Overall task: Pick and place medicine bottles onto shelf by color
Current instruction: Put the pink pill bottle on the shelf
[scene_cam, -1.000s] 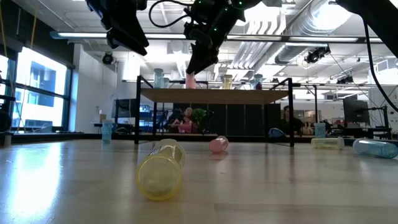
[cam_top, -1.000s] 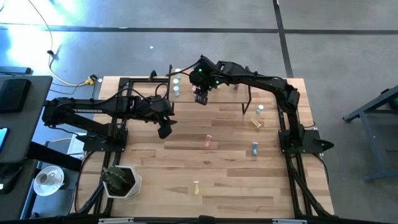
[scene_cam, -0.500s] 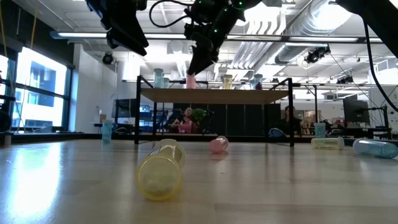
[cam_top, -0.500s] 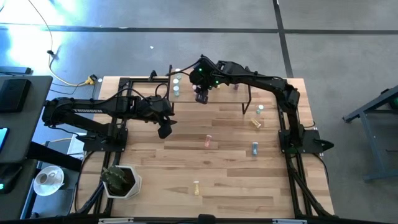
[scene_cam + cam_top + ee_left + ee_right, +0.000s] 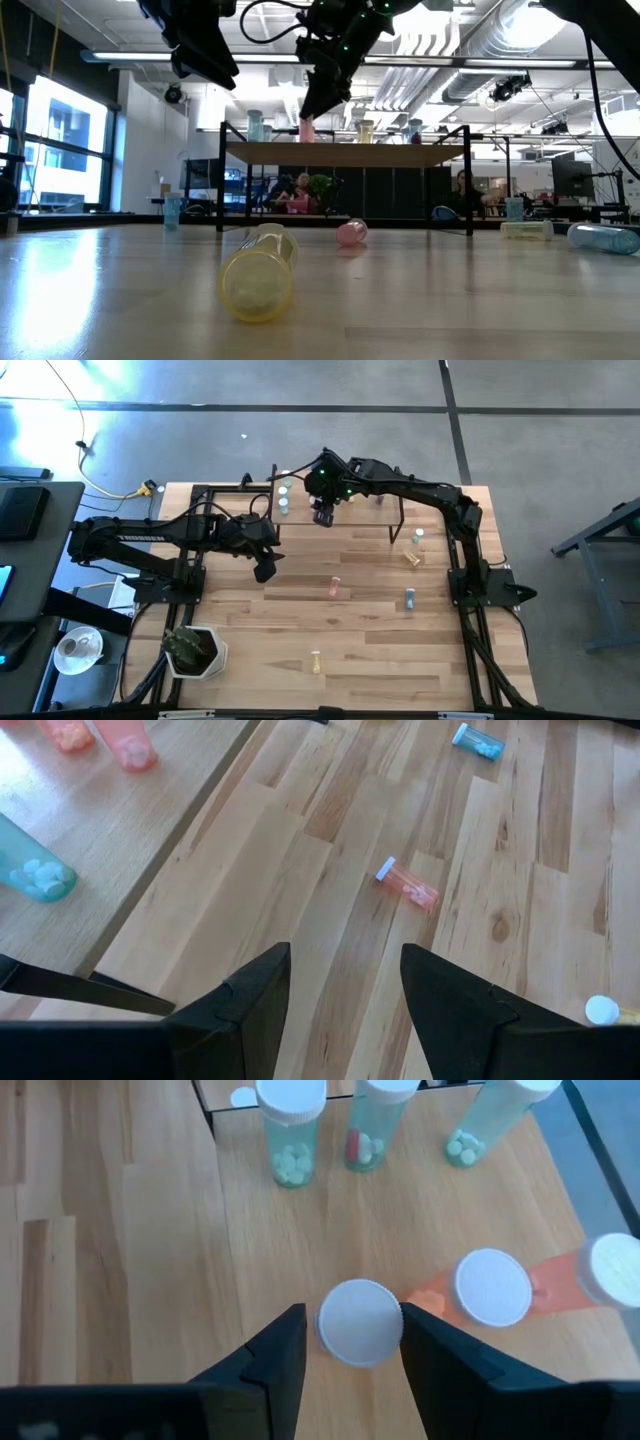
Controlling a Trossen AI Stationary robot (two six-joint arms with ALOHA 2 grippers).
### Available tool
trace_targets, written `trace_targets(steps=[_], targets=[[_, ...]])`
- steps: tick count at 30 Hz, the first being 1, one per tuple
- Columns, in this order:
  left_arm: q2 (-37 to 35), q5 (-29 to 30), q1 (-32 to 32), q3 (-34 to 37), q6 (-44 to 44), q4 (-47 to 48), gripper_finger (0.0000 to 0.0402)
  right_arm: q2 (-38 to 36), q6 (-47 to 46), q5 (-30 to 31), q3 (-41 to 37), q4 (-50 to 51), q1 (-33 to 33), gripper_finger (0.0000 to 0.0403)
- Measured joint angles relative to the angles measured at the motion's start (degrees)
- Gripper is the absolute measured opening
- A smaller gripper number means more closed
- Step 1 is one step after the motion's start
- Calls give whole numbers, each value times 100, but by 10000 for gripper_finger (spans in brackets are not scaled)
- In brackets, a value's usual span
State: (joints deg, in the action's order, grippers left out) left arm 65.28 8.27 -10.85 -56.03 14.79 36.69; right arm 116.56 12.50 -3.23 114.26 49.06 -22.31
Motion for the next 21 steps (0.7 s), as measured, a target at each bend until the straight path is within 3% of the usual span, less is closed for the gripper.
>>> trace_targets(steps=[21], targets=[[0,0,1,0,0,127,180,-5,153,125,0,-46,0,149]])
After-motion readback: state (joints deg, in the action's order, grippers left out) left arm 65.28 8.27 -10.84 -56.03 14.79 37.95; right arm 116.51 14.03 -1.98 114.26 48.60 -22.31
